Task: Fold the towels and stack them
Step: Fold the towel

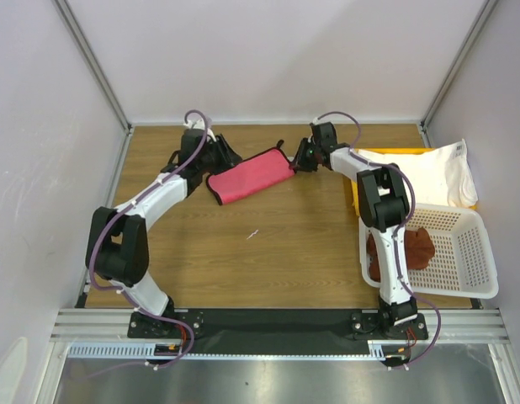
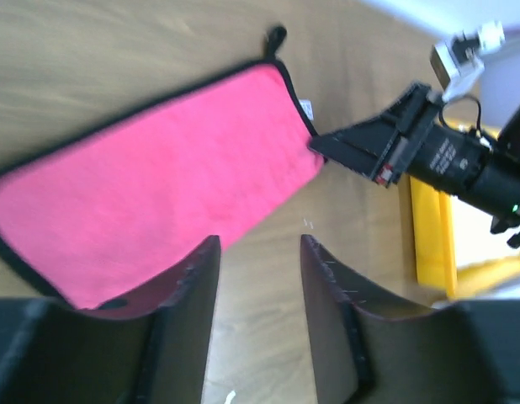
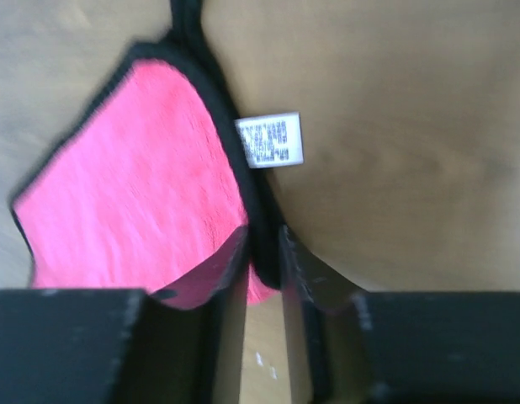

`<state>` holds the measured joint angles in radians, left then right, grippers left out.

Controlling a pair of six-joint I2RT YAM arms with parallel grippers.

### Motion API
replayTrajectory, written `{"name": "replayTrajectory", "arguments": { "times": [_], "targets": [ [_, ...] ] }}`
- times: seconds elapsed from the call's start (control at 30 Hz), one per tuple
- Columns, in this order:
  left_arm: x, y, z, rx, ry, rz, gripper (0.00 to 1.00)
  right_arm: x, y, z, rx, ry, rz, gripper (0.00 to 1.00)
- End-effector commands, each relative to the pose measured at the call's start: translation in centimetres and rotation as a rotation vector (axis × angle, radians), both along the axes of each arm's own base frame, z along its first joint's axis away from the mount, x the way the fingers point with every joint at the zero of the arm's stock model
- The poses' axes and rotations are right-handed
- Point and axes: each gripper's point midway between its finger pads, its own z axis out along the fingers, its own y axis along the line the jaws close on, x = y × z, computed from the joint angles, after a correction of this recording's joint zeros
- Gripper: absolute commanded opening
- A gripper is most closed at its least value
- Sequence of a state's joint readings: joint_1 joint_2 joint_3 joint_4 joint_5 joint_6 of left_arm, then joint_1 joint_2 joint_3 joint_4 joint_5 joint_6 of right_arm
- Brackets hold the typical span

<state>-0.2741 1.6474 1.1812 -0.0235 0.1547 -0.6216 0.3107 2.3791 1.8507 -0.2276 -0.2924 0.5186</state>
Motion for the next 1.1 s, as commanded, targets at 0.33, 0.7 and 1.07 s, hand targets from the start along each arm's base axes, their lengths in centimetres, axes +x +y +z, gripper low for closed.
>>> {"name": "replayTrajectory", "arguments": {
  "times": [0.33, 0.7, 1.07],
  "targets": [
    [-2.9, 0.5, -4.8, 0.098, 0.143, -0.013, 0.33, -9.6, -1.0, 1.3, -0.123, 0.113, -0.027, 0.11],
    [-6.1, 3.4, -10.1, 0.178, 0.393, 0.092, 0.26, -16.8, -2.8, 0.9, -0.182, 0.244, 0.018, 0.14],
    [-6.3, 3.9, -13.4, 0.133, 0.444, 0.106, 0.15, -14.3, -1.0, 8.5, -0.098, 0.16, 0.04, 0.27]
  ]
}}
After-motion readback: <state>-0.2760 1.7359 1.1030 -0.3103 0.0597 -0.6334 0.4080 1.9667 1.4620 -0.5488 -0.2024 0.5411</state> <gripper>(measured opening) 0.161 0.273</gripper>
